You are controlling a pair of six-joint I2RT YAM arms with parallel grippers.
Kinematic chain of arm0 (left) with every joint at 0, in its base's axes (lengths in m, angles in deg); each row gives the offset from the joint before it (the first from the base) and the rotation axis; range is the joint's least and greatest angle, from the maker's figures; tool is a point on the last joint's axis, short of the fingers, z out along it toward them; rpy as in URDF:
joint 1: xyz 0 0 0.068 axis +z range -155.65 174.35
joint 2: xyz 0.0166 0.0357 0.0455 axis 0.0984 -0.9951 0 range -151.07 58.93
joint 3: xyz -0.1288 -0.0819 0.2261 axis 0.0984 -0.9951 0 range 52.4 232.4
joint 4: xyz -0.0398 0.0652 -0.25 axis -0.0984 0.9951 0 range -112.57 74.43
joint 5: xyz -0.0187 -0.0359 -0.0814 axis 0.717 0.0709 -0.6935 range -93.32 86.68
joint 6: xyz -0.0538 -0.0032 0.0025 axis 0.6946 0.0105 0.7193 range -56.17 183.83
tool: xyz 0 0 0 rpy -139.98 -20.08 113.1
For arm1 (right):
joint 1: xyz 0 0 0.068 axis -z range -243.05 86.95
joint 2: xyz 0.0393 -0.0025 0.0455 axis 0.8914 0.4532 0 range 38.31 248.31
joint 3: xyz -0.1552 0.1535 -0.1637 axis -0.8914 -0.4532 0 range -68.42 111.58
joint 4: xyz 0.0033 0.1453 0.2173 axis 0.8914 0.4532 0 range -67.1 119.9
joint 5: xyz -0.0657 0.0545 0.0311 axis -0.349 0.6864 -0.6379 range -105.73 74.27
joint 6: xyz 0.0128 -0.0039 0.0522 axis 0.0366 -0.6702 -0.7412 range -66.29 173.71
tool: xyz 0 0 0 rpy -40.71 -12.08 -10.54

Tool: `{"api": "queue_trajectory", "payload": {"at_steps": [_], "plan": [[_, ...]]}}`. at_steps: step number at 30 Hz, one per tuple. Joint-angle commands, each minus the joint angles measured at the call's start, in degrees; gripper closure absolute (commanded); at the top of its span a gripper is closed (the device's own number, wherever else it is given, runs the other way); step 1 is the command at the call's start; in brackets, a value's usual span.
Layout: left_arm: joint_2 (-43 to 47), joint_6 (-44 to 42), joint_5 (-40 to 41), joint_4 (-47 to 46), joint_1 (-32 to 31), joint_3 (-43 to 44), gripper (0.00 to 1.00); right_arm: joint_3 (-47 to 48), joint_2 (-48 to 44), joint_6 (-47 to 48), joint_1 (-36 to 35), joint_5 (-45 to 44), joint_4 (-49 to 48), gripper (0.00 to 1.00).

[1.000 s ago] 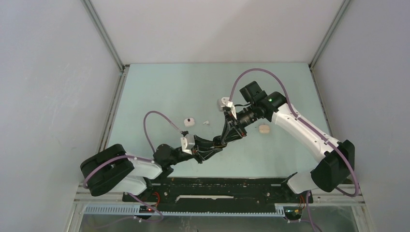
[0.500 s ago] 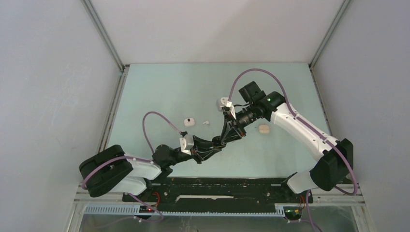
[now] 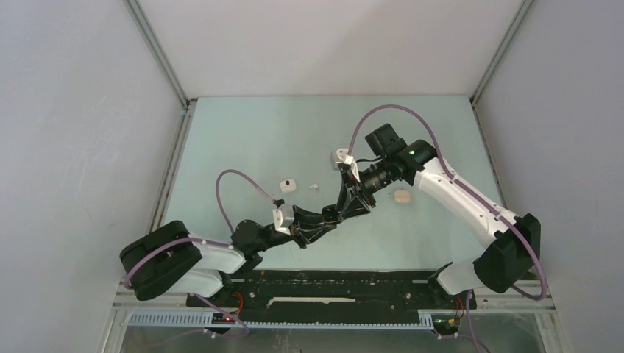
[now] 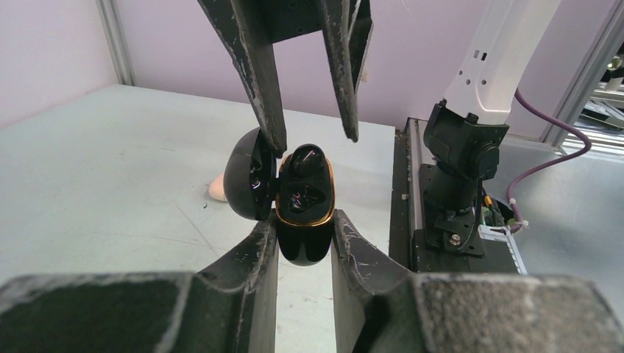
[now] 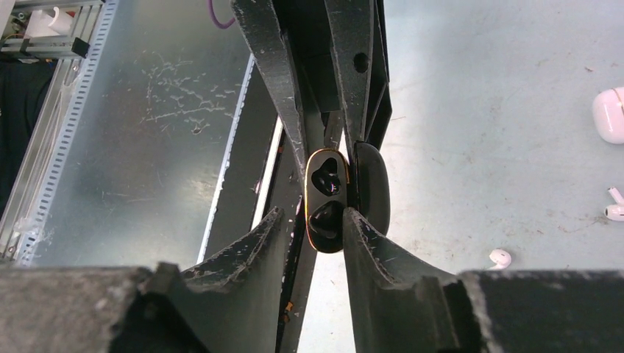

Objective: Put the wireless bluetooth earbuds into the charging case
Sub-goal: Insert the right earbud into the right side groove of the charging case.

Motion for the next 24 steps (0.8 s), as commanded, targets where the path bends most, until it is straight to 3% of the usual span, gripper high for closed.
{"api": "queue_trajectory", "payload": {"at_steps": [1, 7, 11, 14, 17, 20, 24], "plan": [[0.5, 0.0, 0.3, -5.6, 0.1, -0.3, 1.00, 0.5, -3.7, 0.2, 0.1, -0.1, -0.5, 0.61], [-0.9, 0.5, 1.1, -5.5, 0.3, 0.1, 1.00, 0.5, -10.2, -0.7, 1.0, 0.9, 0.4, 0.56], [-2.2, 1.1, 1.1, -5.6, 0.4, 0.5, 1.00, 0.4, -11.8, -1.5, 5.2, 4.6, 1.4, 0.56], [-2.7, 1.1, 0.9, -5.7, 0.4, 0.7, 1.00, -1.9, -12.1, -9.7, 6.4, -5.1, -5.6, 0.55], [-2.9, 1.0, 0.6, -5.6, 0.4, 0.7, 1.00, -5.4, -10.7, -14.4, 7.6, -9.3, -11.9, 0.38], [-2.9, 0.8, 0.7, -5.5, 0.4, 0.5, 1.00, -7.0, -8.5, -15.7, 7.2, -7.3, -12.7, 0.12], [-3.5, 1.2, -0.2, -5.5, 0.5, 1.0, 1.00, -7.6, -7.3, -15.0, 4.5, -8.6, -13.2, 0.06]]}}
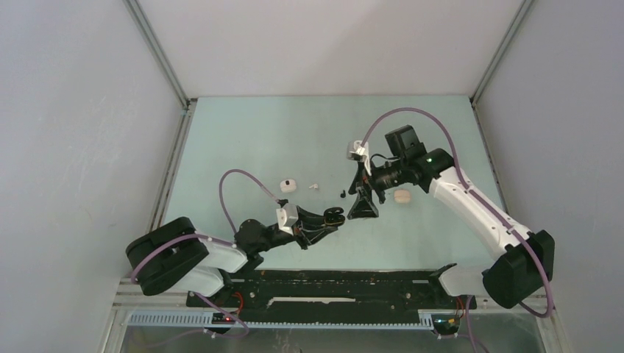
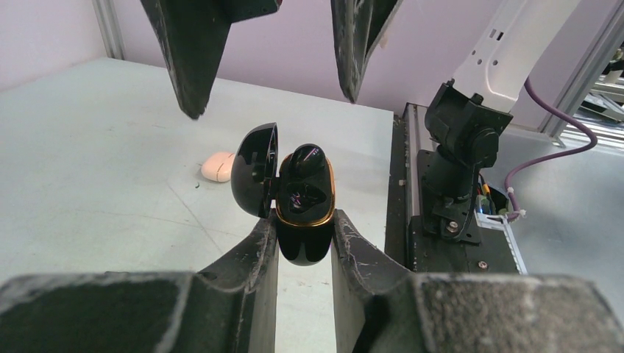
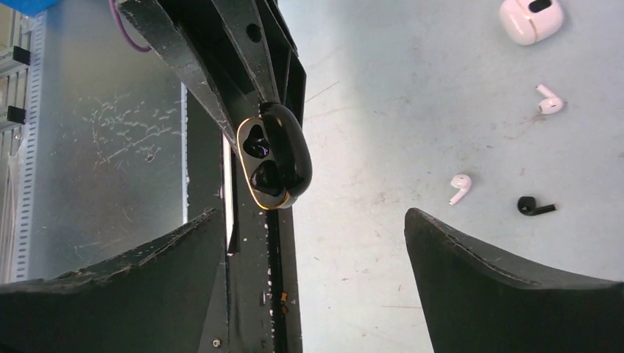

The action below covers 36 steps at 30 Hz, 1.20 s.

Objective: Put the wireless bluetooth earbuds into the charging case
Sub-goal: Insert the right earbud into the right side groove of the charging case.

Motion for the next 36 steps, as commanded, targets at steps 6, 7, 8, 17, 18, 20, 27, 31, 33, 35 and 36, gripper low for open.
{"api": "queue_trajectory", "payload": {"at_steps": [6, 7, 8, 17, 18, 20, 27, 31, 33, 35, 36], "plan": [[-0.8, 0.4, -1.1, -5.5, 0.4, 1.0, 1.00, 0.1, 1.9, -1.2, -3.7, -2.3, -3.4, 0.08], [-0.7, 0.4, -1.2, -5.5, 0.4, 1.1, 1.00, 0.1, 2.2, -1.1, -3.8, -2.4, -3.5, 0.08], [-0.7, 0.4, -1.4, -5.5, 0.4, 1.1, 1.00, 0.2, 2.4, -1.2, -3.9, -2.4, -3.6, 0.08], [-0.5, 0.4, -2.5, -5.5, 0.4, 1.0, 1.00, 0.1, 5.4, -2.2, -4.7, -3.4, -5.3, 0.09], [-0.5, 0.5, -2.6, -5.5, 0.4, 1.1, 1.00, 0.2, 5.6, -2.5, -4.7, -3.8, -5.6, 0.09], [-0.5, 0.5, -2.5, -5.5, 0.4, 1.1, 1.00, 0.2, 5.8, -2.6, -4.6, -3.9, -5.7, 0.10], [-0.4, 0.3, 2.2, -5.5, 0.5, 0.4, 1.00, 0.2, 2.3, 0.7, -2.6, 0.7, -2.0, 0.09], [0.6, 0.2, 8.4, -5.5, 1.0, -1.3, 1.00, 0.1, 0.2, 3.1, -0.1, -0.4, 0.0, 0.11], [1.5, 0.4, 11.6, -5.5, 1.2, -2.3, 1.00, 0.1, 1.0, 3.1, 1.4, -2.6, -1.0, 0.15], [3.1, 1.2, 14.9, -5.5, 1.1, -3.4, 1.00, 0.1, 3.2, 4.6, 3.1, -4.5, -1.9, 0.23], [4.2, 1.4, 15.6, -5.4, 1.1, -4.0, 1.00, 0.2, 5.1, 5.7, 4.1, -5.2, -2.6, 0.29]]}}
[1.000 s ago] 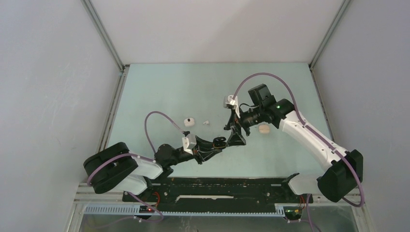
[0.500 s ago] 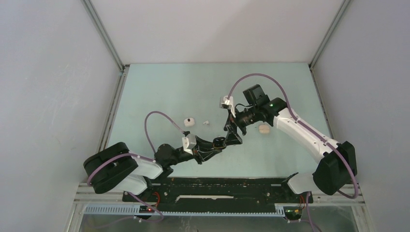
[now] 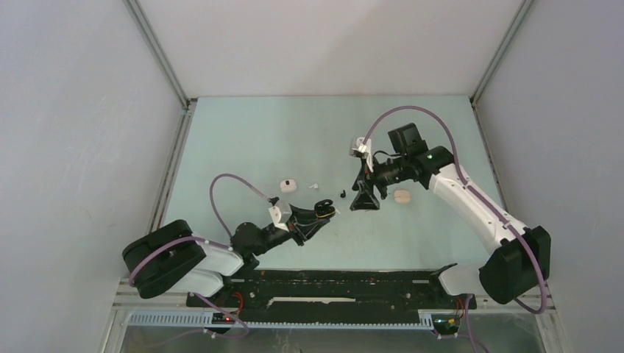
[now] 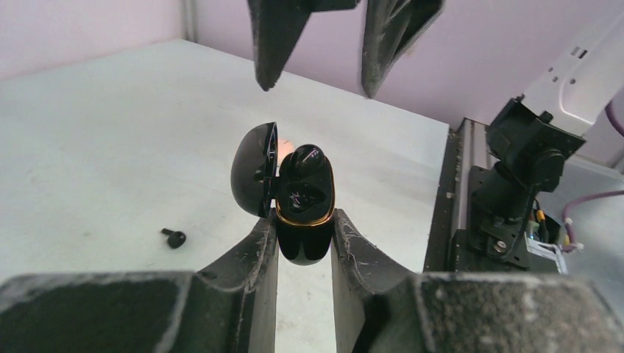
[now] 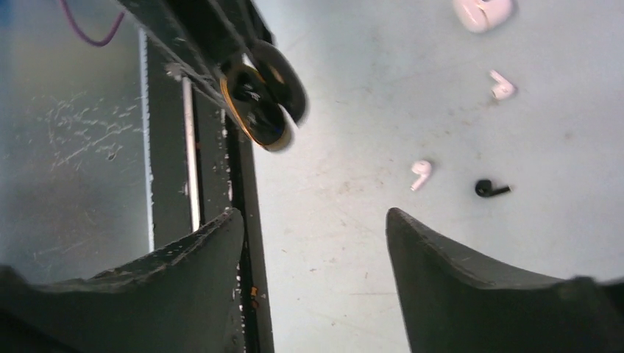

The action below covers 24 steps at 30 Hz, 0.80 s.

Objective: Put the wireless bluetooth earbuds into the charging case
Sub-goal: Insert the right earbud into the right side groove of the charging case, then pick up the left earbud from the center of the board.

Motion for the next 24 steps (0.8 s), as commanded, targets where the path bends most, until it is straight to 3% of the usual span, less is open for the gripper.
{"api": "queue_trajectory", "payload": {"at_steps": [1, 4, 9, 13, 18, 24], "plan": [[4.8, 1.3, 7.9, -5.0, 0.4, -2.4, 1.00, 0.7, 5.5, 3.7, 3.8, -4.6, -2.7, 0.37], [10.4, 1.2, 9.8, -0.8, 0.3, -3.4, 1.00, 0.8, 11.3, -1.0, 3.5, -11.3, -9.1, 0.48], [22.1, 0.1, 13.6, 12.4, -0.2, -4.2, 1.00, 2.7, 20.9, -6.7, -2.1, -27.4, -14.1, 0.51], [29.1, -1.8, 17.5, 21.6, -2.0, -3.7, 1.00, 4.7, 25.5, -13.4, -3.6, -32.9, -17.8, 0.43], [30.7, -2.1, 18.0, 25.3, -3.3, -2.3, 1.00, 5.8, 28.5, -16.7, -4.8, -39.8, -24.7, 0.29], [30.6, -2.4, 17.3, 27.3, -3.9, -0.7, 1.00, 9.7, 33.6, -17.1, -6.1, -42.6, -25.6, 0.26]]}}
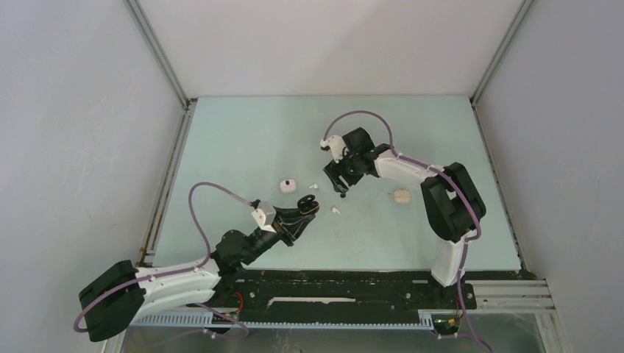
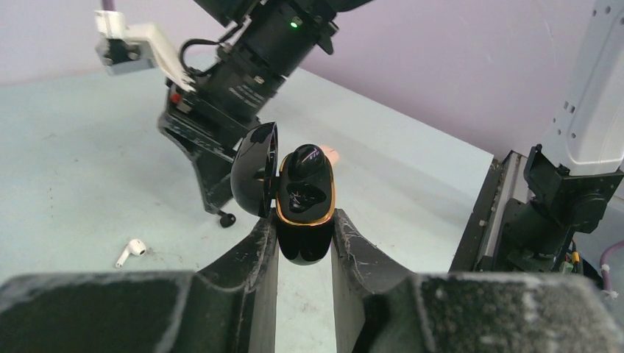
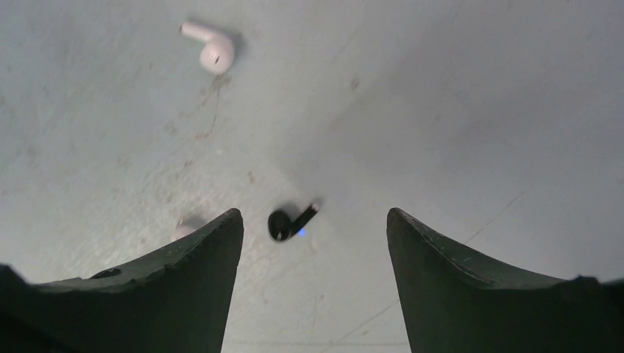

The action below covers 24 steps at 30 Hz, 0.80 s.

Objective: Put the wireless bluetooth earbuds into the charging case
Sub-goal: Pick up the left earbud from the center of the board.

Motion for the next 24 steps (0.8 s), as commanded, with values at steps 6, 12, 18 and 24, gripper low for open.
{"api": "queue_trajectory", "payload": {"at_steps": [6, 12, 18, 24], "plan": [[0.5, -1.9, 0.6, 1.4, -0.7, 3.2, 1.00, 7.5, 7.3, 0.4, -2.0, -6.4, -1.0, 0.26], [0.7, -2.1, 0.2, 1.8, -0.8, 3.2, 1.00, 8.4, 7.5, 1.6, -2.1, -7.3, 4.3, 0.25], [0.7, -2.2, 0.4, 1.7, -0.8, 3.1, 1.00, 8.3, 7.4, 1.1, 0.4, -7.9, 8.5, 0.26], [0.6, -2.3, -0.3, 1.5, -0.9, 3.1, 1.00, 8.0, 6.6, 1.0, 4.3, -5.2, 10.4, 0.26]]}}
